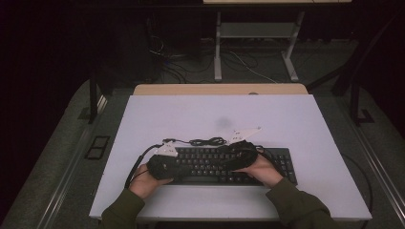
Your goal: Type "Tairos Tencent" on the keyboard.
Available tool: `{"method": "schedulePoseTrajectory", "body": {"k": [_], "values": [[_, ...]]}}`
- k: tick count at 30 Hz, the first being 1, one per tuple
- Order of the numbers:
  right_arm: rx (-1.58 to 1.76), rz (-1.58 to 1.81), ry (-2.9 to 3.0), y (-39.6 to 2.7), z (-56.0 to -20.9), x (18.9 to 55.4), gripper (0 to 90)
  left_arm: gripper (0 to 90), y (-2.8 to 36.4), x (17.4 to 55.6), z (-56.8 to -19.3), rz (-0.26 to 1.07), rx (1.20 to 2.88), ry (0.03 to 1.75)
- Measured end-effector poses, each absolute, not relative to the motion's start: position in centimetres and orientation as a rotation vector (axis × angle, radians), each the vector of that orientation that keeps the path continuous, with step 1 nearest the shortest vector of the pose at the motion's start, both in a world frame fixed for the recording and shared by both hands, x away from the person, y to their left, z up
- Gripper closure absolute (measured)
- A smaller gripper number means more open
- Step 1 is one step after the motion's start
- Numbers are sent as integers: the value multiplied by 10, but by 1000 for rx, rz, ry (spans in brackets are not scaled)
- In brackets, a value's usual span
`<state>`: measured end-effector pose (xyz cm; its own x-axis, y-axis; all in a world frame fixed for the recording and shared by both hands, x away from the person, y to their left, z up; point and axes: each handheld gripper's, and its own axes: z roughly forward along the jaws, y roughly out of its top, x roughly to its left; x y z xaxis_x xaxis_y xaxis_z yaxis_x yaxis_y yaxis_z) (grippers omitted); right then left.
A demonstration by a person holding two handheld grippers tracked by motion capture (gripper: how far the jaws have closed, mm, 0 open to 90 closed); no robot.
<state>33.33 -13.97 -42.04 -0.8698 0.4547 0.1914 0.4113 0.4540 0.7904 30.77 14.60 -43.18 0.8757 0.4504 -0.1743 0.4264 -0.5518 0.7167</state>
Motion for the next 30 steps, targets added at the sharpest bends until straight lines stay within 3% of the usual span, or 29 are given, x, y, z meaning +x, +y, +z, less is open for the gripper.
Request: {"method": "schedulePoseTrajectory", "body": {"k": [30], "values": [[782,1419,2631,-140,-420,333,388,894,148,306,-424,44,2185,634]]}}
